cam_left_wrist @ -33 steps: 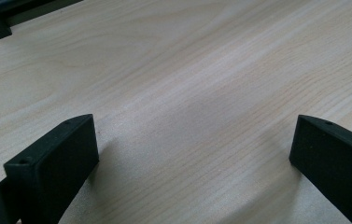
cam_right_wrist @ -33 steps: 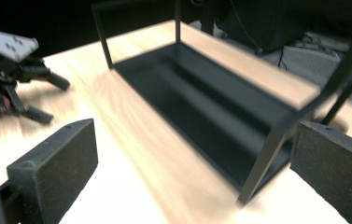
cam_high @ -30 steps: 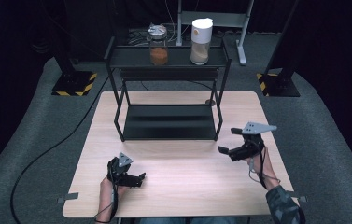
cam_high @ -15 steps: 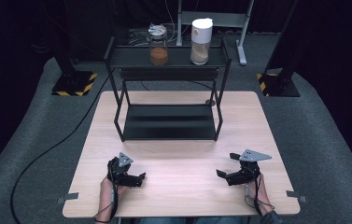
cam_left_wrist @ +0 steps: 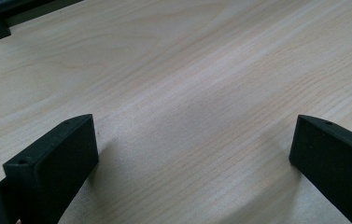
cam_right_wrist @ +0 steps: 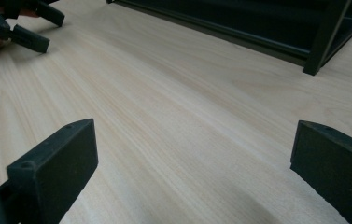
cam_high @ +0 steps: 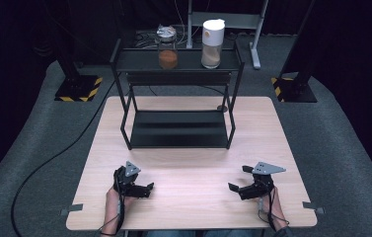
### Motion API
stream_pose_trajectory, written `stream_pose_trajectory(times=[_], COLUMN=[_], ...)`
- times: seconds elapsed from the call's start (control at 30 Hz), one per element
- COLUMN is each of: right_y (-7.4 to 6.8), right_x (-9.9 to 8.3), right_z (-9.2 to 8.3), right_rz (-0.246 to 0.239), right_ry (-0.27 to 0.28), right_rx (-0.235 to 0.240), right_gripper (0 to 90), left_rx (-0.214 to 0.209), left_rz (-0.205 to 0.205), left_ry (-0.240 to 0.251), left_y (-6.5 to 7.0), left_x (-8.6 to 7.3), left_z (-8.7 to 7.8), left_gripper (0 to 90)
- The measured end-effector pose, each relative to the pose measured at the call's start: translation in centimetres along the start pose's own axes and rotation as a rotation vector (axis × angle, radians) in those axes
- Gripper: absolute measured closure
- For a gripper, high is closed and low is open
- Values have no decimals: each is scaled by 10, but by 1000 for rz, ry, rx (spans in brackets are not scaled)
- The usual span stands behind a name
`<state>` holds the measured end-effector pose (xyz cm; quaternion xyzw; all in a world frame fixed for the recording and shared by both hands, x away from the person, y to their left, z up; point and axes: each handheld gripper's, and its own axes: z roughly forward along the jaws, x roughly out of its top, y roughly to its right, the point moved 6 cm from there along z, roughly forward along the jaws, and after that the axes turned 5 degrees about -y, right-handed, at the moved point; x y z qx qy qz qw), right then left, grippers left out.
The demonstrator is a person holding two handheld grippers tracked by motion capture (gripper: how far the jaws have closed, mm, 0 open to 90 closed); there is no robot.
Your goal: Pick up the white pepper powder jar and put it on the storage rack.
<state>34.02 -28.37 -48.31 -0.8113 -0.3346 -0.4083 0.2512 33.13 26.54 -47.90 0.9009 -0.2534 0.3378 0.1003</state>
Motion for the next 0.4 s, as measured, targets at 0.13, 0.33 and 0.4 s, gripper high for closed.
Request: stream_pose_trajectory(times=[0.13,0.33,0.4], right_y=[-1,-2,-3], right_x=[-1,-3,-4], right_z=[3,1,1], right_rz=[-5,-9,-13], right_ry=[-7,3,10], right_rx=[-4,-3,-12], right_gripper=[0,0,0], left_rx=[-2,-2,-2], left_rz=[5,6,6], left_ry=[-1,-1,-1], left_y=[0,0,0], left_x=[0,0,0], left_z=[0,0,0], left_gripper=[2,2,2])
